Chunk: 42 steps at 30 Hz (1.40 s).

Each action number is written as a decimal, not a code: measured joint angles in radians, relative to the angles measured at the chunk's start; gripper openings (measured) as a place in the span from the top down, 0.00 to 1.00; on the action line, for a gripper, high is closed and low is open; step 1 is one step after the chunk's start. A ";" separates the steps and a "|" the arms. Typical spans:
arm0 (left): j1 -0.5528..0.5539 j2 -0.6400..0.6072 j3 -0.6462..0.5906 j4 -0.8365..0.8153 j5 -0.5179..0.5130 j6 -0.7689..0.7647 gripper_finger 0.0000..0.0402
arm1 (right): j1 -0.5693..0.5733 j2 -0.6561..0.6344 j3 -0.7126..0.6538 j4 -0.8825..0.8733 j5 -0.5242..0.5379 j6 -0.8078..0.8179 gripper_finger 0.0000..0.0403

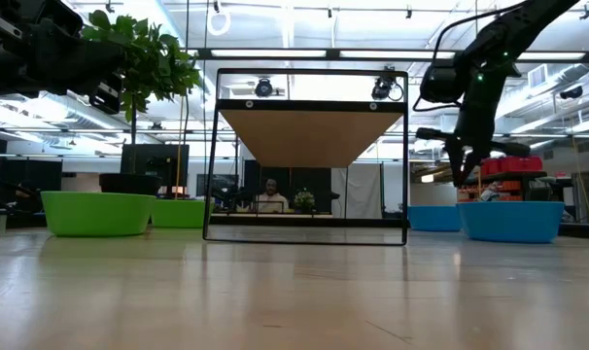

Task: Pick & Place Mini bowls
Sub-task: Put the top blue bowl on the shelf

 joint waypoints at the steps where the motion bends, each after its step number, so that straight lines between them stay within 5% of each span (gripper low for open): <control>1: 0.000 0.000 0.000 0.000 0.000 0.000 0.93 | 0.000 0.000 -0.005 0.009 -0.006 0.016 0.94; 13: 0.000 0.000 0.000 0.000 0.000 0.000 0.93 | 0.000 0.000 -0.073 0.051 -0.050 0.111 0.92; 28: 0.000 0.000 0.000 0.000 0.000 0.000 0.93 | -0.035 0.000 -0.092 0.112 -0.032 0.147 0.68; 42: 0.000 0.000 0.000 0.000 0.000 0.000 0.93 | -0.072 0.061 -0.092 0.170 -0.036 0.095 0.67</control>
